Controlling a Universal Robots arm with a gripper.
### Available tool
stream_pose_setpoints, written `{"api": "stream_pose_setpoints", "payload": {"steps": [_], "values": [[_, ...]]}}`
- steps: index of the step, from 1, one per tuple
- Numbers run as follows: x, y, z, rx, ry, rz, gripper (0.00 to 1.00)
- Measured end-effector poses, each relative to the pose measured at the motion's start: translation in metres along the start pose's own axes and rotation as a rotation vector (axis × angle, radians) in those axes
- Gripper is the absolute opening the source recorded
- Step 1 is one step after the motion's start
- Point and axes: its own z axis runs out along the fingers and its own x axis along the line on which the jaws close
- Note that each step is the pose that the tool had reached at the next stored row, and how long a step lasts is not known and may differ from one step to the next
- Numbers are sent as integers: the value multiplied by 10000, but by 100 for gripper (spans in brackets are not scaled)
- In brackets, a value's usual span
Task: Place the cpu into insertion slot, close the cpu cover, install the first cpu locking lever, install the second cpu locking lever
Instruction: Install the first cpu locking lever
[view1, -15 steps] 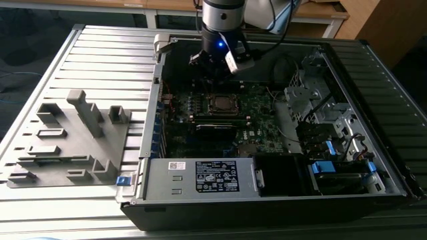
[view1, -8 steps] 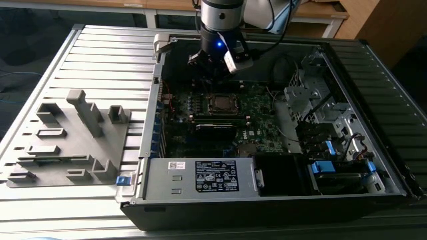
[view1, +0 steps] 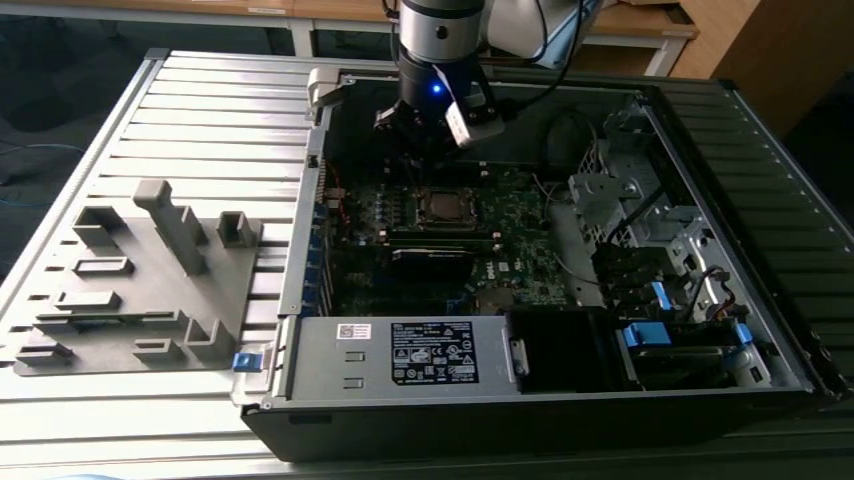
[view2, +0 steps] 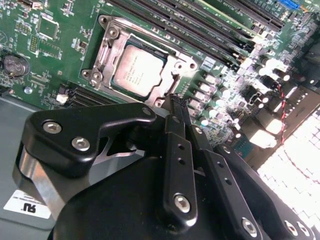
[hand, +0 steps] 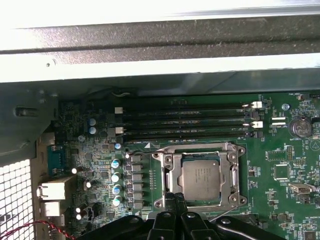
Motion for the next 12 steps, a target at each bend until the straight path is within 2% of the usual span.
{"api": "stream_pose_setpoints", "payload": {"steps": [12], "values": [[31, -2, 0, 0, 0, 1, 11]]}}
